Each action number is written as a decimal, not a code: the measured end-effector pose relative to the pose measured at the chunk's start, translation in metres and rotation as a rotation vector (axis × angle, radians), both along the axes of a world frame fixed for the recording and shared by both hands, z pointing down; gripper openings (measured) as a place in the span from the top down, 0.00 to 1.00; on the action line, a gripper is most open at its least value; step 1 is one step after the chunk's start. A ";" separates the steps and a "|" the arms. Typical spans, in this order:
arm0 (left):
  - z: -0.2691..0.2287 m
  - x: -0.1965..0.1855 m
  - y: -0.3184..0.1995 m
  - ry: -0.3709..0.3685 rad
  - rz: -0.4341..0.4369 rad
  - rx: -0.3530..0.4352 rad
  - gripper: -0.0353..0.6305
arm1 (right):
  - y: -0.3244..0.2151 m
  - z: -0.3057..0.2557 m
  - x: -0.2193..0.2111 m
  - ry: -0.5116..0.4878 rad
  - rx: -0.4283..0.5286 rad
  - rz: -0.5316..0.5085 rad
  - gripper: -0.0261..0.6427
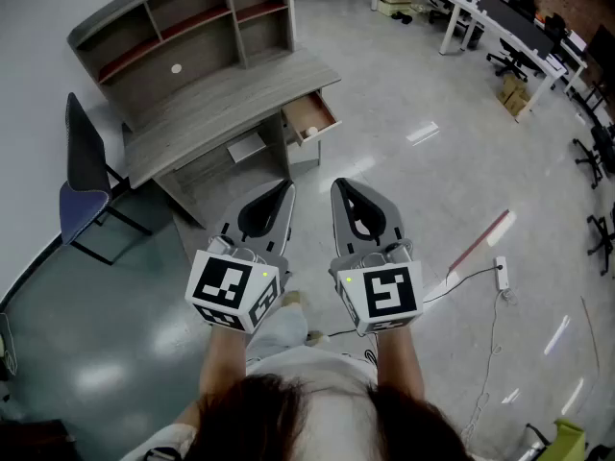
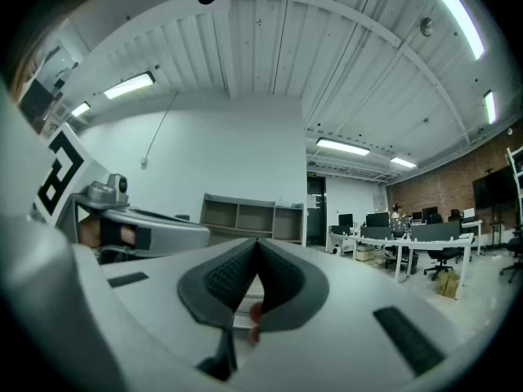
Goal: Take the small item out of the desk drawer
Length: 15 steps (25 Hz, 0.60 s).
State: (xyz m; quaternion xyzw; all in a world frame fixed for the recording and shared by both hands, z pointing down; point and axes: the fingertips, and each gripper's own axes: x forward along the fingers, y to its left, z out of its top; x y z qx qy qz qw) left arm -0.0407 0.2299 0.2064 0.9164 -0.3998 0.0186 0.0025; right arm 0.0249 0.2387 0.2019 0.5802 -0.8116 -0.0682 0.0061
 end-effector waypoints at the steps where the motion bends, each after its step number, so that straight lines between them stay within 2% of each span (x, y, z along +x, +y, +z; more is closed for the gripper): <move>1: 0.001 -0.003 -0.006 0.003 0.003 -0.003 0.92 | -0.005 0.001 -0.002 -0.002 -0.003 0.005 0.92; 15: 0.011 -0.034 -0.091 0.009 0.057 -0.028 0.92 | -0.087 0.011 -0.039 -0.007 -0.044 0.014 0.92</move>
